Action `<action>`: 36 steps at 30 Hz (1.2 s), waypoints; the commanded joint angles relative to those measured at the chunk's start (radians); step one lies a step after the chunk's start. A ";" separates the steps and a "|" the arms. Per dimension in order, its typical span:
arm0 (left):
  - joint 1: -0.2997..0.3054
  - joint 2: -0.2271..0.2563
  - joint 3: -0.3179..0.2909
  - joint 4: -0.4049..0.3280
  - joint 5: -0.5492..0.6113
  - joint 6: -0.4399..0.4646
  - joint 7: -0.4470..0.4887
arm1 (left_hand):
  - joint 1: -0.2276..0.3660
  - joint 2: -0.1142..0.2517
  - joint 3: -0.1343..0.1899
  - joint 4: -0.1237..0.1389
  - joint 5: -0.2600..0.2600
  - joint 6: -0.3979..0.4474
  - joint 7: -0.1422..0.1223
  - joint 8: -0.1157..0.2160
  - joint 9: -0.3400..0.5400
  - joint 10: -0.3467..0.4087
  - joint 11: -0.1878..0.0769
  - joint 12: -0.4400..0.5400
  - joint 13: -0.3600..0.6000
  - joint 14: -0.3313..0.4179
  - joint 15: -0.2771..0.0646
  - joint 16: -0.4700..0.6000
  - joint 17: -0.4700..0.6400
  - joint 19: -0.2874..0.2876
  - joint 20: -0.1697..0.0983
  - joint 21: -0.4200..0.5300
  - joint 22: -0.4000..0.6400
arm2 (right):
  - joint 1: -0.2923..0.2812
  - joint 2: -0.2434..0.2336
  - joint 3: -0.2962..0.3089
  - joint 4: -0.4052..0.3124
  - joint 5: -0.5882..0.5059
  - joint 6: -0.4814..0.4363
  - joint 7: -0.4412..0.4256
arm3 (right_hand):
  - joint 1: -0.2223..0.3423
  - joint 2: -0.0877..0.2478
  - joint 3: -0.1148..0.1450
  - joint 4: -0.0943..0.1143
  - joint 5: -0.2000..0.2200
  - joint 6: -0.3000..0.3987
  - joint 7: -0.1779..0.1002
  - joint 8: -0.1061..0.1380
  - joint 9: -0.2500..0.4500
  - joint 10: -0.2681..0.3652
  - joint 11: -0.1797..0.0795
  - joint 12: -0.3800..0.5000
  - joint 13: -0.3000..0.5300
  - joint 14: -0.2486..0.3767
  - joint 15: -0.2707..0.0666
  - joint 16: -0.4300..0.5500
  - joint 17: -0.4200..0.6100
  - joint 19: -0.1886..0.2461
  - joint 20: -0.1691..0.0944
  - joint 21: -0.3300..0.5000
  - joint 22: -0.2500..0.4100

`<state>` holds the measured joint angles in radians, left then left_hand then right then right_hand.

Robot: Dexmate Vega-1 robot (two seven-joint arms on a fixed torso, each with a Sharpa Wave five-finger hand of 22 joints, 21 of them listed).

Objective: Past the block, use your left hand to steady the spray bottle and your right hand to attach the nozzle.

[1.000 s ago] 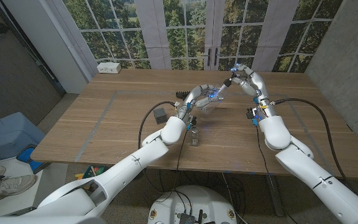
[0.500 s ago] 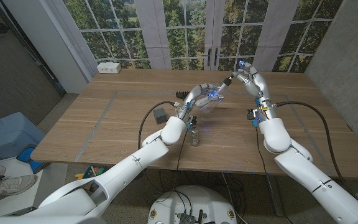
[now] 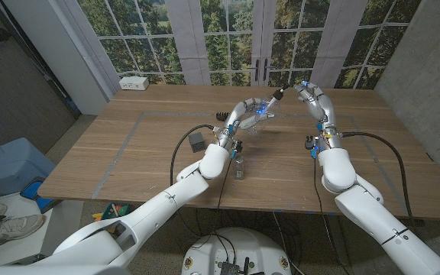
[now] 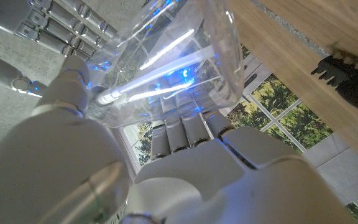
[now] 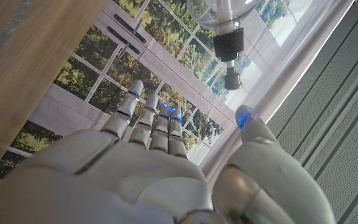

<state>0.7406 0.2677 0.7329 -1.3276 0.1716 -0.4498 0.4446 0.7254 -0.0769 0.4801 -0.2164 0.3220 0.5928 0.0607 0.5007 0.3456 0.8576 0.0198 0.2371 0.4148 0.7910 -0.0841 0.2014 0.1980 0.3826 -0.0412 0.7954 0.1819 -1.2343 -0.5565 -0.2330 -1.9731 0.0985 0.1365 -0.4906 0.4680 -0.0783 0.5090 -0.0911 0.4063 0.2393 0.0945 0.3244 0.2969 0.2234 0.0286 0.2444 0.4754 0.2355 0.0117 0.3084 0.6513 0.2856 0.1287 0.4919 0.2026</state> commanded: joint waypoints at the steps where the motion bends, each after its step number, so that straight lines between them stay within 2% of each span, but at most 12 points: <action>1: -0.008 -0.030 -0.004 0.048 0.041 -0.060 0.066 | 0.080 0.250 0.167 0.157 0.005 0.144 -0.148 0.203 0.000 0.254 -0.221 0.003 0.004 0.005 -0.151 0.003 0.001 0.000 -0.043 0.006 0.002 | -0.013 -0.093 0.011 -0.112 0.076 -0.238 0.070 | -0.026 0.007 -0.017 0.004 -0.025 0.031 0.001 -0.001 -0.006 0.025 0.003 0.012 0.007 -0.008 0.014 0.008 0.006 -0.010 0.014 0.000 0.002; 9: -0.011 -0.031 -0.002 0.049 0.042 -0.056 0.058 | 0.081 0.251 0.167 0.157 0.004 0.144 -0.147 0.201 -0.004 0.253 -0.220 0.001 0.002 0.006 -0.150 0.003 0.001 -0.001 -0.043 0.007 0.002 | 0.006 -0.207 0.006 -0.135 0.116 -0.279 0.184 | -0.037 0.013 -0.029 0.003 -0.047 0.049 -0.005 0.000 -0.013 0.037 0.001 0.017 0.009 -0.021 0.014 0.005 0.008 -0.027 0.018 -0.006 0.002; 19: -0.006 -0.019 0.003 0.021 0.038 -0.008 0.027 | 0.081 0.251 0.166 0.157 0.002 0.145 -0.146 0.201 -0.007 0.252 -0.221 0.000 0.000 0.006 -0.149 0.002 0.001 -0.002 -0.042 0.007 0.002 | 0.052 -0.292 -0.029 -0.127 0.121 -0.264 0.278 | -0.040 0.012 -0.043 -0.007 -0.081 0.033 -0.011 -0.015 -0.022 0.035 0.002 0.013 0.008 -0.041 0.019 -0.004 0.006 -0.031 0.026 -0.009 0.001; 27: -0.004 -0.009 0.010 -0.003 0.039 0.028 0.008 | 0.081 0.251 0.166 0.157 0.000 0.145 -0.148 0.202 -0.006 0.254 -0.221 0.000 0.000 0.005 -0.150 0.001 0.001 -0.003 -0.040 0.008 0.002 | 0.090 -0.326 -0.056 -0.131 0.136 -0.284 0.323 | -0.044 0.008 -0.053 -0.013 -0.108 0.024 -0.012 -0.025 -0.029 0.032 0.001 0.008 0.005 -0.049 0.018 -0.009 0.002 -0.038 0.027 -0.013 0.000; 36: -0.006 -0.001 0.024 -0.016 0.053 0.049 -0.003 | 0.081 0.251 0.166 0.157 -0.001 0.144 -0.148 0.201 -0.008 0.255 -0.221 0.002 0.001 0.004 -0.150 0.001 0.001 -0.005 -0.038 0.008 0.002 | 0.101 -0.334 -0.077 -0.141 0.115 -0.286 0.303 | -0.045 0.006 -0.060 -0.019 -0.132 0.019 -0.015 -0.033 -0.034 0.035 -0.002 0.006 0.002 -0.045 0.016 -0.009 0.000 -0.038 0.028 -0.014 -0.001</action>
<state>0.7337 0.2573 0.7435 -1.3248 0.2127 -0.4315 0.4573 0.7254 -0.0769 0.4813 -0.2176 0.3200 0.5928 0.0607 0.5007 0.3361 0.8615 0.0171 0.2309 0.4106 0.7954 -0.0842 0.2014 0.1976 0.3826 -0.0412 0.7993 0.1819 -1.1571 -0.8618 -0.2833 -2.1043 0.2239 -0.1412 -0.1973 0.4197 -0.0722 0.4553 -0.1091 0.2811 0.2620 0.0784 0.2957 0.2645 0.2554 0.0288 0.2506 0.4773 0.1856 0.0321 0.3015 0.6483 0.2476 0.1520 0.4800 0.1998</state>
